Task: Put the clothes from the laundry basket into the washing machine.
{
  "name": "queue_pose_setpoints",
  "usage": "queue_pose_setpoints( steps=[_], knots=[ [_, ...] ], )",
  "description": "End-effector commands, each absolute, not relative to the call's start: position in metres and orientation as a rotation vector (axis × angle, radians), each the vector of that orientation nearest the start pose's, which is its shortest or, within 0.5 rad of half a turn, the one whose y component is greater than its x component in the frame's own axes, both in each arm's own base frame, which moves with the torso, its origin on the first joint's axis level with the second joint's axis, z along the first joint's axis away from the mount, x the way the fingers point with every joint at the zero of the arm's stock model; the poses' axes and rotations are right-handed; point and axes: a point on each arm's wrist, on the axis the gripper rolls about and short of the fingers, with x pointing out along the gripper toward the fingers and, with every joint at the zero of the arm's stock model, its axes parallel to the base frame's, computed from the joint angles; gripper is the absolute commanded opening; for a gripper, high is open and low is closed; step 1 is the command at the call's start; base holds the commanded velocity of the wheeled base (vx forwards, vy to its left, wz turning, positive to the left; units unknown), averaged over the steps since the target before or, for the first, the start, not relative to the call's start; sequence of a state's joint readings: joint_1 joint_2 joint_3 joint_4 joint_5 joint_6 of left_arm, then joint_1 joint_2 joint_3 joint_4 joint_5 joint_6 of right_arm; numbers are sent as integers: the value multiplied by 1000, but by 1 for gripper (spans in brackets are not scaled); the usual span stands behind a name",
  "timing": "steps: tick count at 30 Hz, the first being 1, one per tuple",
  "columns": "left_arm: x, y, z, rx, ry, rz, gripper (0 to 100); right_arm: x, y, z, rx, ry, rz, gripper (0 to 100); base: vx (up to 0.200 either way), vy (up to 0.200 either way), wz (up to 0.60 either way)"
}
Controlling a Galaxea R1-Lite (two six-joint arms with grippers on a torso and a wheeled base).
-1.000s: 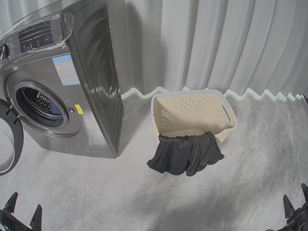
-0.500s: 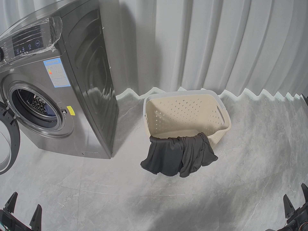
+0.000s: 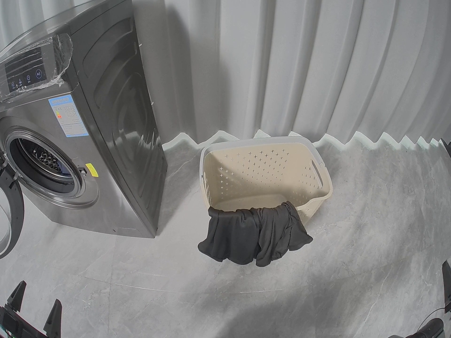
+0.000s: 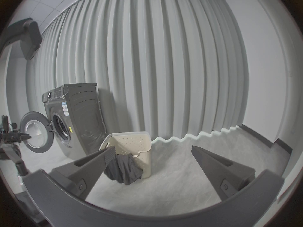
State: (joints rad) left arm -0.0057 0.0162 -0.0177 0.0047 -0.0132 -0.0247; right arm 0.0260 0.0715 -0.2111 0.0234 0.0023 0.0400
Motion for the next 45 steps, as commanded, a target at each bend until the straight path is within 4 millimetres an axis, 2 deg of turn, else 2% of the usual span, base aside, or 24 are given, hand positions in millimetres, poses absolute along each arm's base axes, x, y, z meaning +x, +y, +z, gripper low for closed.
queue_pose_setpoints(
  steps=[1, 5, 9, 12, 13, 20, 28, 32, 37, 45],
  knots=[
    [-23, 0, 75, -31, 3, -18, 100, 9, 2, 144, 81, 228, 154, 100, 0, 0, 0],
    [-23, 0, 75, -29, 3, -18, 100, 48, 9, 146, 119, 413, 159, 100, 0, 0, 0],
    [-23, 0, 75, -31, 3, -18, 100, 80, 15, 143, 133, 473, 190, 100, 0, 0, 0],
    [-23, 0, 75, -31, 3, -18, 100, 91, 17, 143, 132, 484, 194, 100, 0, 0, 0],
    [-23, 0, 75, -31, 3, -18, 100, 101, 19, 141, 132, 513, 191, 100, 0, 0, 0],
    [-23, 0, 75, -29, 3, -18, 100, 121, 28, 132, 133, 580, 224, 100, 0, 0, 0],
    [-23, 0, 75, -31, 3, -18, 100, 140, 38, 132, 137, 622, 252, 100, 0, 0, 0],
    [-23, 0, 75, -31, 3, -18, 100, 150, 46, 120, 126, 694, 257, 100, 0, 0, 0],
    [-23, 0, 75, -29, 3, -18, 100, 161, 52, 116, 141, 689, 272, 100, 0, 0, 0],
    [-23, 0, 75, -31, 3, -18, 100, 190, 69, 94, 135, 704, 292, 100, 0, 0, 0]
  ],
)
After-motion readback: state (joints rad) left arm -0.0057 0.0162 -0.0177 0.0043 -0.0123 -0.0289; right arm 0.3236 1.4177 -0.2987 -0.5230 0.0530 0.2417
